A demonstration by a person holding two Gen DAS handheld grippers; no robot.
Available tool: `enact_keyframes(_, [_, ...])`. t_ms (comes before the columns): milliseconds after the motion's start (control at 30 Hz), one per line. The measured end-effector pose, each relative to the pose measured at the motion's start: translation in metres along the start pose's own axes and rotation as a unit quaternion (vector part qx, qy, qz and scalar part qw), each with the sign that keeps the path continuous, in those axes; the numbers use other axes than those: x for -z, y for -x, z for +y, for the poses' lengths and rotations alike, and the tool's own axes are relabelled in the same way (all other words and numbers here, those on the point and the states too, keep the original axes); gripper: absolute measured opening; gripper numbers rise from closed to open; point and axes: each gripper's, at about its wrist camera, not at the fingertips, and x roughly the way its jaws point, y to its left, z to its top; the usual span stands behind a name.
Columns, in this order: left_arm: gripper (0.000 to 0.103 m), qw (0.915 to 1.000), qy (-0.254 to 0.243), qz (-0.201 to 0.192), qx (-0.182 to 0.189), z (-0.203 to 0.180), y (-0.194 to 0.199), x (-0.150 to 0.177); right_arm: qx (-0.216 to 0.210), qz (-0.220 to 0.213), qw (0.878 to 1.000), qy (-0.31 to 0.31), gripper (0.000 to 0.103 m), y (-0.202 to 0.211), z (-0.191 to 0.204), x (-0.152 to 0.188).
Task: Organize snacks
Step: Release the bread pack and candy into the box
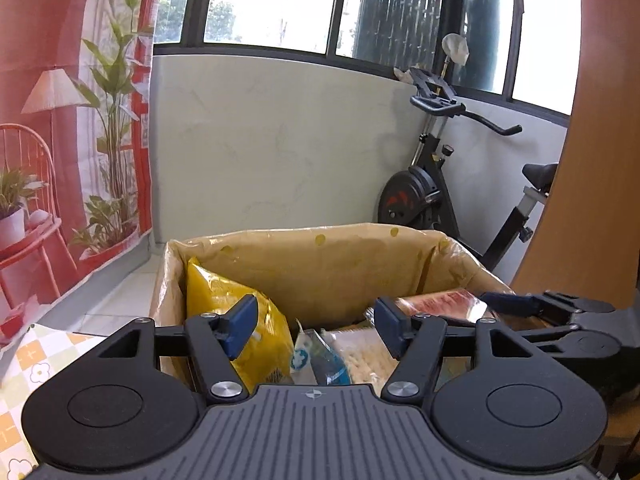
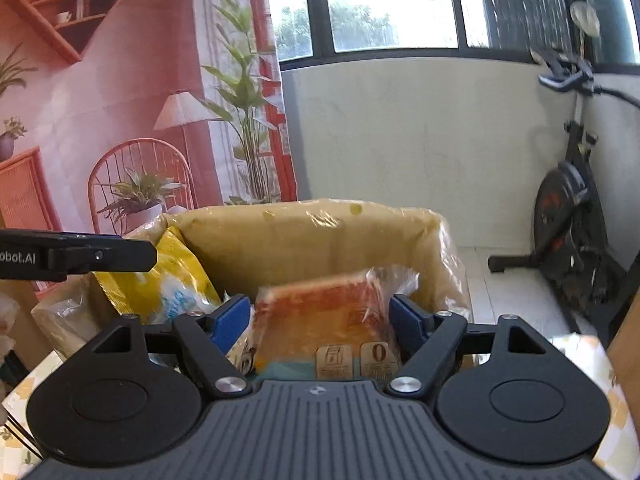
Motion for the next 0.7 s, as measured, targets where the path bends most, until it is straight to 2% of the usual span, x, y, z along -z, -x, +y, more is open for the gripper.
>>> enact_keyframes(33, [0.067, 1.0000, 0.002, 0.002, 0.002, 0.001, 0.000, -0.001, 0.000, -0.002, 1.000, -0.004, 0.088, 0.003, -0.002, 0.000])
enact_keyframes(100, [0.067, 1.0000, 0.004, 0.005, 0.004, 0.003, 0.005, 0.000, 0.003, -0.009, 1.000, -0.008, 0.090, 0.010, -0.003, 0.000])
enact_keyframes(400, [0.067, 0.9999, -0.012, 0.003, -0.008, 0.013, 0.042, 0.004, 0.019, -0.030, 0.999, 0.014, 0.090, 0.057, 0.012, 0.003])
enact_keyframes(700, [0.067, 0.9998, -0.016, -0.013, -0.006, 0.016, 0.081, 0.015, 0.017, -0.026, 0.999, 0.021, 0.090, 0.086, 0.033, 0.023])
